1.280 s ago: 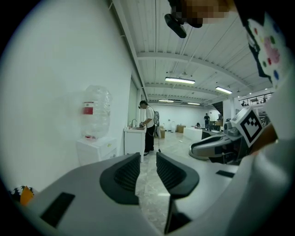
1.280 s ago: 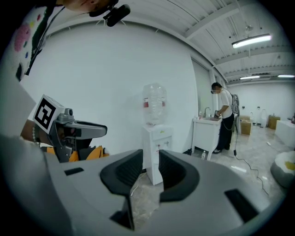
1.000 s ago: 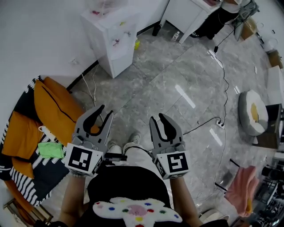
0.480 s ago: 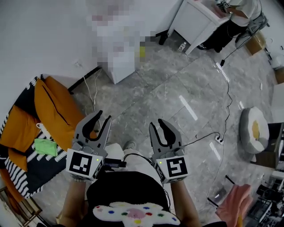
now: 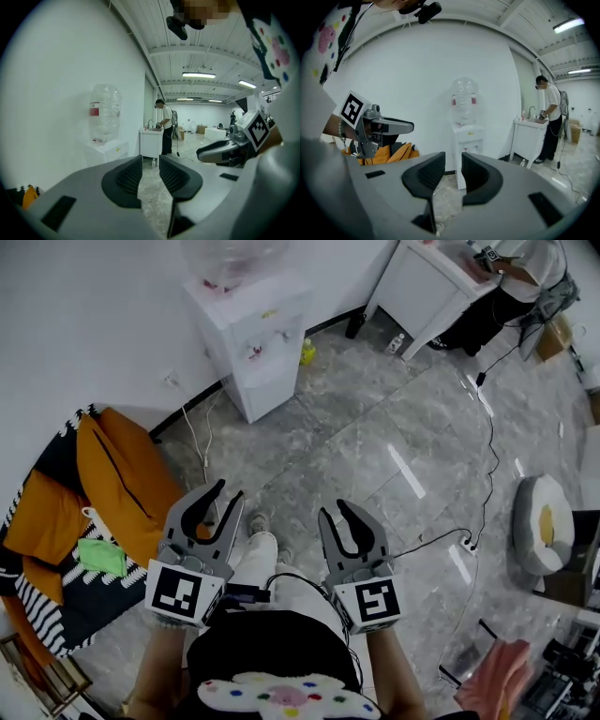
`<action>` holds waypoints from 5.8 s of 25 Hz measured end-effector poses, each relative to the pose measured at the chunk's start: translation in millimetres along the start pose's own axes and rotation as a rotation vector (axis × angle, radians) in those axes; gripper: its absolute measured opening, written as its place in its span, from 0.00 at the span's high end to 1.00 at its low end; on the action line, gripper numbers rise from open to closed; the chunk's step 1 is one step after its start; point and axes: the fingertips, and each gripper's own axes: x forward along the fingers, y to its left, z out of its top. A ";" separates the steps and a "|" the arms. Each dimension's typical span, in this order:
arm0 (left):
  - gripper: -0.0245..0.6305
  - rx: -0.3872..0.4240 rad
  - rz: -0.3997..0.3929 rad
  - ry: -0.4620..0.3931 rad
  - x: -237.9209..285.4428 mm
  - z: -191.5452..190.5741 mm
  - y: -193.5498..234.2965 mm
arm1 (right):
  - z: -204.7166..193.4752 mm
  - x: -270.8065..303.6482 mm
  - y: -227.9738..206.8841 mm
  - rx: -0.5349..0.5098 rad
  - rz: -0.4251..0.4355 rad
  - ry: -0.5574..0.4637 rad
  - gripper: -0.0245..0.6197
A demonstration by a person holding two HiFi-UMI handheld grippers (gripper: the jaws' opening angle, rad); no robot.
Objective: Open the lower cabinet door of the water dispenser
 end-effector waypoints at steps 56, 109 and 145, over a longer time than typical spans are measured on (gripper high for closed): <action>0.73 -0.083 0.059 -0.068 188.2 50.5 105.8 | 66.1 200.6 -134.3 -0.083 0.089 0.033 0.76; 0.70 -0.176 0.170 0.117 444.1 -186.1 124.2 | -209.1 471.6 -291.5 -0.208 0.403 0.262 0.68; 0.68 -0.171 0.239 0.177 483.5 -317.4 152.9 | -352.7 651.9 -290.4 -0.235 0.531 0.376 0.59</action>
